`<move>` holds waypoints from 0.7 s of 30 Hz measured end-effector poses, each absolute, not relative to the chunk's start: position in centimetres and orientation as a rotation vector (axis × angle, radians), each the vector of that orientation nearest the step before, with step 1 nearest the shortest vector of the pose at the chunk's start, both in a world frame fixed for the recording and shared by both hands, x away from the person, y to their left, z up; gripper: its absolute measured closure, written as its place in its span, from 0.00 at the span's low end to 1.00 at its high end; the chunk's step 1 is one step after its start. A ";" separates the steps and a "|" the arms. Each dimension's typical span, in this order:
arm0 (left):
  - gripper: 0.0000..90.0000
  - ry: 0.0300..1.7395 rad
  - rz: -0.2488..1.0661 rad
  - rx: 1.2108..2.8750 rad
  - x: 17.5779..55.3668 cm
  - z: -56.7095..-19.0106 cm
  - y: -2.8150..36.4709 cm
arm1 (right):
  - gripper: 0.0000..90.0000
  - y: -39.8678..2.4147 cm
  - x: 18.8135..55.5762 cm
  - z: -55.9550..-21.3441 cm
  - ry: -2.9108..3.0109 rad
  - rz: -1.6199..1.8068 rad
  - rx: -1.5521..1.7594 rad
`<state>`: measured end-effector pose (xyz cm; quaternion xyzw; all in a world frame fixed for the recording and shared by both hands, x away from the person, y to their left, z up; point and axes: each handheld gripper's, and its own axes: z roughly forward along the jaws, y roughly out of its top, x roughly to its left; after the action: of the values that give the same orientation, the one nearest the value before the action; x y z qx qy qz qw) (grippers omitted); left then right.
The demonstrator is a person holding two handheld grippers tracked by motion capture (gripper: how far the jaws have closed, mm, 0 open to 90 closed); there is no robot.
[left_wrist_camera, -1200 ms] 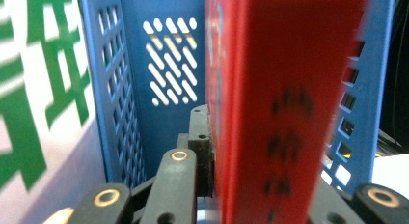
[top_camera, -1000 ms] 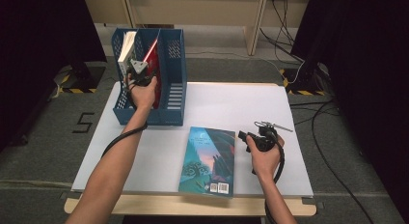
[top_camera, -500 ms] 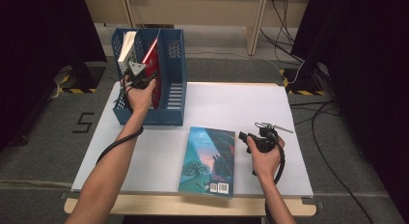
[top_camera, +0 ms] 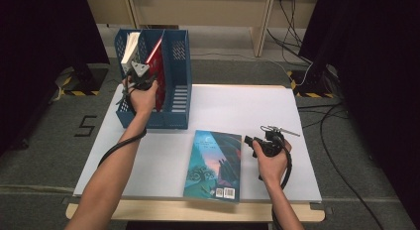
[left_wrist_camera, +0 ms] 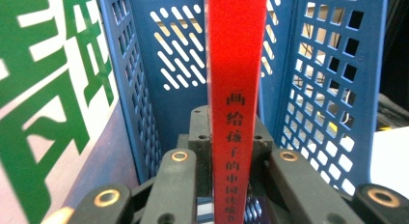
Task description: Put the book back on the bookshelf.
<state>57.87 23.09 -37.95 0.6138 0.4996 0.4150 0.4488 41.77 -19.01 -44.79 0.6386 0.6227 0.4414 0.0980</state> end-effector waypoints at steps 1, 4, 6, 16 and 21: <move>0.87 1.233 1.036 1.528 57.9 -37.9 23.0 | 0.63 -19.0 41.8 -44.8 1.841 1.308 1.897; 0.87 1.224 1.049 1.535 57.9 -38.0 23.0 | 0.63 -19.2 41.8 -44.8 1.844 1.304 1.894; 0.87 1.216 1.061 1.545 57.8 -38.0 22.9 | 0.63 -19.2 41.8 -44.8 1.844 1.301 1.895; 0.80 1.186 1.038 1.551 57.7 -38.1 22.5 | 0.62 -18.9 41.9 -44.6 1.844 1.305 1.888; 0.68 1.179 1.015 1.522 57.1 -37.8 22.4 | 0.62 -18.7 41.9 -44.4 1.846 1.307 1.883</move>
<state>57.08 22.44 -37.80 0.6194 0.4800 0.4132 0.4639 41.90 -18.73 -44.36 0.6366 0.6242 0.4419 0.0991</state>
